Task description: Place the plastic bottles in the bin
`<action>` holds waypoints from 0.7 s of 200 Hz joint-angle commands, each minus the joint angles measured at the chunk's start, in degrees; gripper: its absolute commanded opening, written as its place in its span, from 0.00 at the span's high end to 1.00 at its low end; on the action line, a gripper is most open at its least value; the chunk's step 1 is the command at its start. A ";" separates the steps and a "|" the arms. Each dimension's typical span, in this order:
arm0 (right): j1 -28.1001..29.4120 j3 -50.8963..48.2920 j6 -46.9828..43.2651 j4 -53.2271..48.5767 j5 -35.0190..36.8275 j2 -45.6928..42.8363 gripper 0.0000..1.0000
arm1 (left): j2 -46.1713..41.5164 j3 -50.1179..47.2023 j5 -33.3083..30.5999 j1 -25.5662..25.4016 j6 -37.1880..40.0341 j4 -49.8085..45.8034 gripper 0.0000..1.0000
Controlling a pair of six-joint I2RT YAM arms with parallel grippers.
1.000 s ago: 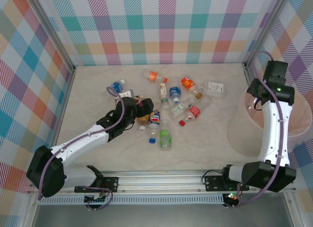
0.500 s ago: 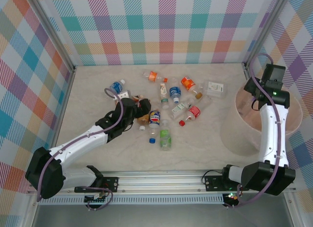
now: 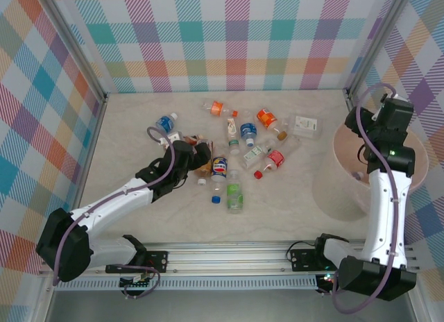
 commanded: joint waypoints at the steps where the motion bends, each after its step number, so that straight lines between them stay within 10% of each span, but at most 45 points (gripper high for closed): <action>1: -0.05 -1.50 3.28 4.81 -7.87 -2.96 0.24 | 2.94 2.75 0.98 1.26 -1.13 -5.50 0.00; 78: 5.27 -9.24 9.26 20.46 -37.89 -8.45 0.00 | 6.60 3.95 6.06 4.52 -4.75 -10.33 0.00; 140: 21.71 -7.92 5.80 12.24 -29.33 -3.34 0.00 | 7.68 3.30 11.77 6.22 -6.40 -8.54 0.00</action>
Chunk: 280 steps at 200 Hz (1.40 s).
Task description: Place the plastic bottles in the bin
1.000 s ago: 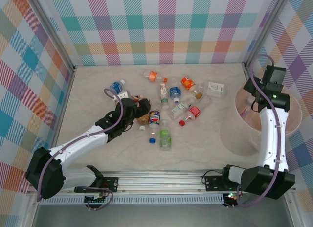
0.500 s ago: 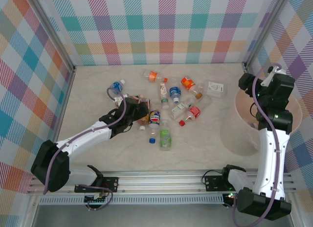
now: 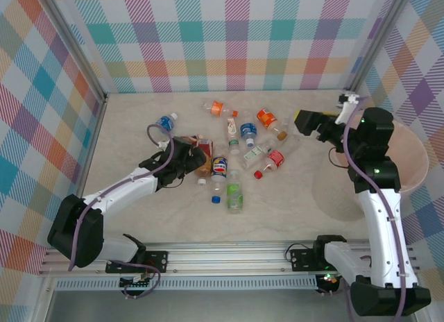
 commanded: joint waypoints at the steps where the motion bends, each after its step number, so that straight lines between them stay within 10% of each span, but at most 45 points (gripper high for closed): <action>1: 5.33 0.80 -1.14 -3.63 4.21 3.30 0.00 | 0.76 0.94 2.55 0.35 -1.22 -0.23 0.00; 72: 16.91 -3.84 9.57 -11.01 26.20 13.45 0.00 | 1.02 0.03 3.30 0.35 -1.99 2.53 0.00; 280: 26.18 3.37 27.41 -4.87 30.40 41.96 0.06 | 5.81 0.83 3.52 0.43 -1.58 -1.40 0.00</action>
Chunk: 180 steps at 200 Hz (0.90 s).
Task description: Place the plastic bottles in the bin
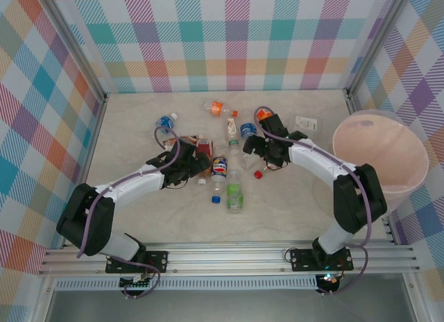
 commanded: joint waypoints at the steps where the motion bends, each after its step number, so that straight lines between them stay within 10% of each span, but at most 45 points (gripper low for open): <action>1: 0.69 3.89 4.92 -1.28 0.02 2.12 0.07 | 0.26 0.78 -1.28 0.39 -0.30 -2.49 0.00; 180: 3.74 8.83 13.29 -5.34 9.01 15.41 0.07 | 1.86 0.82 -1.11 0.43 -0.24 -3.13 0.00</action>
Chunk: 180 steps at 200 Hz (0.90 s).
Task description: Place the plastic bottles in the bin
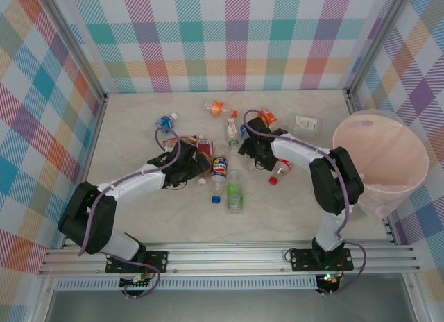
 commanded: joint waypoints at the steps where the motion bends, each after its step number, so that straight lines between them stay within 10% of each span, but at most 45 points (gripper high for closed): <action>1: 0.42 3.09 0.81 -2.52 2.48 2.73 0.07 | 0.87 0.84 -0.70 0.43 -0.03 -1.83 0.00; 86: 0.40 2.88 -4.59 -0.22 7.03 4.01 0.24 | 1.18 0.97 -0.60 0.36 0.12 -2.37 0.00; 180: 0.49 -11.75 -12.97 10.87 6.82 -13.56 0.48 | 1.76 1.58 2.42 0.35 1.82 0.03 0.00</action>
